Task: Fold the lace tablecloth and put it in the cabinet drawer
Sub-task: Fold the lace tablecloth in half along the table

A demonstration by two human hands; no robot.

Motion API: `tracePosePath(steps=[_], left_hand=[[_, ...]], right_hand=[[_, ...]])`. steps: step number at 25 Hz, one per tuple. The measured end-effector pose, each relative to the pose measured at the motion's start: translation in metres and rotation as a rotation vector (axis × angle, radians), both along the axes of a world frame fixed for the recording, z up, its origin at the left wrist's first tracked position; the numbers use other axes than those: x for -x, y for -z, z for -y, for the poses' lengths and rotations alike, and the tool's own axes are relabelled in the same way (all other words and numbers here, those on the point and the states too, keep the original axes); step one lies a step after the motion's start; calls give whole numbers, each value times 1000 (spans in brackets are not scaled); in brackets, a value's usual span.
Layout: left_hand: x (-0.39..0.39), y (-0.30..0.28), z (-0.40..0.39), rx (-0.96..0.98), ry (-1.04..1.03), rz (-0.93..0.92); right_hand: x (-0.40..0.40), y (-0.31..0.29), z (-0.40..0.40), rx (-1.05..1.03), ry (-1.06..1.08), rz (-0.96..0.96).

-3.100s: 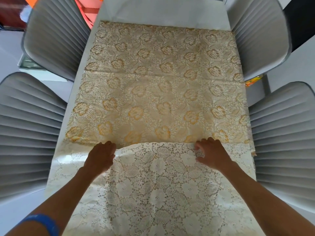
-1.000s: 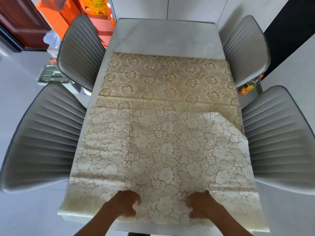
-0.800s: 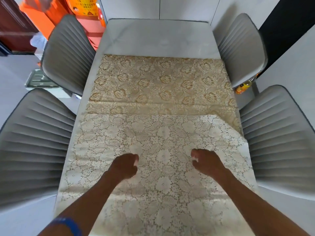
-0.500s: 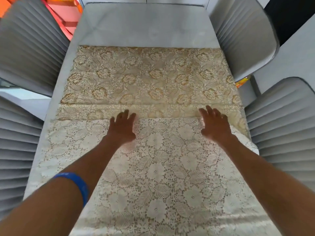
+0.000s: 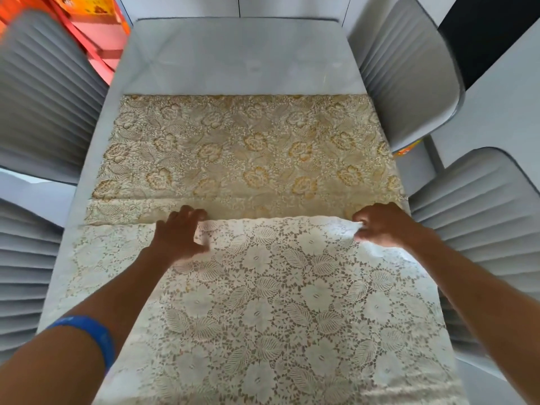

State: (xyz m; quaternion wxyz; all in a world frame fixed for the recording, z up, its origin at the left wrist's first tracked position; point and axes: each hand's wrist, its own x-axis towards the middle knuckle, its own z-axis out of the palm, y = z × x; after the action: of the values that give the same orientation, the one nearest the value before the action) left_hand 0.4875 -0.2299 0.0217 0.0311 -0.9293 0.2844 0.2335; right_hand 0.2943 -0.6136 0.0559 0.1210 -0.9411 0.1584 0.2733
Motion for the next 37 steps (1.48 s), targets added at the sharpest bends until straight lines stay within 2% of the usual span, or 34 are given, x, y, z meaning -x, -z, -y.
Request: tracePosePath(steps=[3, 7, 8, 10, 12, 14, 17, 21, 23, 26, 29, 32, 35, 37], left_hand=[[-15, -8, -12, -48, -48, 8], [-38, -34, -5, -158, 21, 57], [-54, -44, 3, -127, 19, 116], [-86, -64, 26, -22, -13, 351], [-100, -81, 46, 109, -121, 511], [-79, -82, 52, 181, -181, 407], [11, -52, 29, 229, -170, 231], [137, -7, -43, 100, -101, -55], [162, 2, -73, 107, -36, -116], [179, -4, -109, 195, 2, -195], [202, -12, -147, 109, 207, -323], [222, -11, -174, 73, 403, -183], [233, -7, -180, 185, 447, 3], [239, -4, -182, 199, 414, 40]], right_hand=[[-3, 2, -2, 137, -30, 15], [-23, -8, -7, 239, -23, 12], [-36, -16, -4, 261, 11, 53], [-69, -34, 11, 352, 108, 240], [-94, -49, 17, 426, 227, 343], [-97, -52, -2, 408, 186, 385], [-55, -28, -70, 279, 73, 378], [45, 18, -168, 46, 102, 245], [81, 28, -204, 11, 115, 212], [124, 24, -255, -40, 22, 248], [169, 19, -289, -63, -79, 260], [201, 17, -301, 40, -104, 192], [211, 18, -303, 257, -102, 131], [213, 17, -306, 333, -120, 153]])
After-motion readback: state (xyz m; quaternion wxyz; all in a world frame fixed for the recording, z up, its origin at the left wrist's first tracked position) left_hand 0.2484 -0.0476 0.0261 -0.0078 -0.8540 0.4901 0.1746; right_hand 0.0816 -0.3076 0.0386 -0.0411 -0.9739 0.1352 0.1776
